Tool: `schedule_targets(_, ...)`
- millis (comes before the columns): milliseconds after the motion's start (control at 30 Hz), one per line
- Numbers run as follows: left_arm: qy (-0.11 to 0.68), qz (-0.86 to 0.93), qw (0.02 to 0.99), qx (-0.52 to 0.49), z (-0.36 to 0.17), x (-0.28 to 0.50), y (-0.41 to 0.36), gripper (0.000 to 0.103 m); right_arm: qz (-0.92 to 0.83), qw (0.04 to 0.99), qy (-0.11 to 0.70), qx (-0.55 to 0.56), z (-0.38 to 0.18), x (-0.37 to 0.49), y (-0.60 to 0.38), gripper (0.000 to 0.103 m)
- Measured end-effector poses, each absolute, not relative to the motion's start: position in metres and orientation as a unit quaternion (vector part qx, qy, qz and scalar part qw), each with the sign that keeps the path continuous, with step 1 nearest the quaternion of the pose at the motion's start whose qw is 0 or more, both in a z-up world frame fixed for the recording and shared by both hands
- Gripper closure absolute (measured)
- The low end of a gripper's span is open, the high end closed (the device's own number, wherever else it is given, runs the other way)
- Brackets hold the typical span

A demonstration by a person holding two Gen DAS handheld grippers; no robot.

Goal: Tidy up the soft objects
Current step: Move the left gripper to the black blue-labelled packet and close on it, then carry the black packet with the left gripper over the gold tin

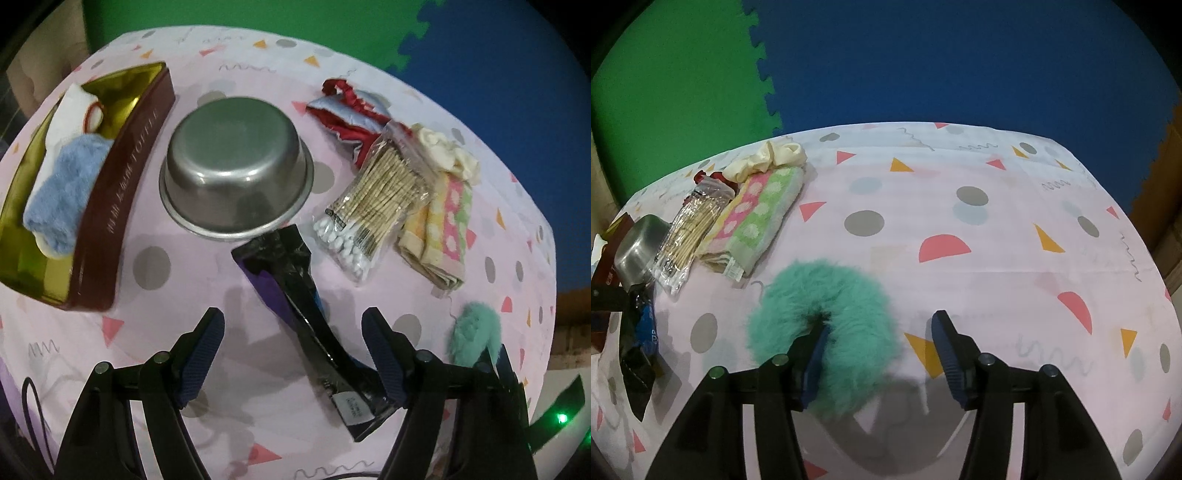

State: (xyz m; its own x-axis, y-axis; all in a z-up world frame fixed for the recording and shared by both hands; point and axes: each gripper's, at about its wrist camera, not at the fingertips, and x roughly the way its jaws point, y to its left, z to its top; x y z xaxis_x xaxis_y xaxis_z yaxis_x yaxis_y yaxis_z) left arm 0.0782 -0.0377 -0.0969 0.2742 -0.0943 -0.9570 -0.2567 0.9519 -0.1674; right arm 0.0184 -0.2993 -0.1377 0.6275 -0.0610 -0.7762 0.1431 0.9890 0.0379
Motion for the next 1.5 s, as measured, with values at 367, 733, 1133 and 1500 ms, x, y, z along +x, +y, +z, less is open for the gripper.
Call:
schedule_targets(367, 0.625, 0.015, 0.775, -0.094, -0.115, 0.073, -0.05, 0.078, -0.055, 0.901, 0.427, 0.05, -0.138, 0.018, -0.3, 0.046)
schedule_targets(733, 0.605, -0.048, 0.795, -0.019, -0.101, 0.053, -0.038, 0.082, -0.056, 0.901, 0.427, 0.05, -0.138, 0.018, -0.3, 0.046)
schedule_targets(1133, 0.553, -0.12, 0.823, 0.049, -0.067, 0.032, -0.019, 0.083, -0.058, 0.901, 0.428, 0.048, -0.138, 0.019, -0.299, 0.046)
schedule_targets(1500, 0.509, -0.054, 0.857, 0.058, -0.028, 0.039, 0.048, 0.083, -0.059, 0.901, 0.428, 0.046, -0.139, 0.019, -0.299, 0.046)
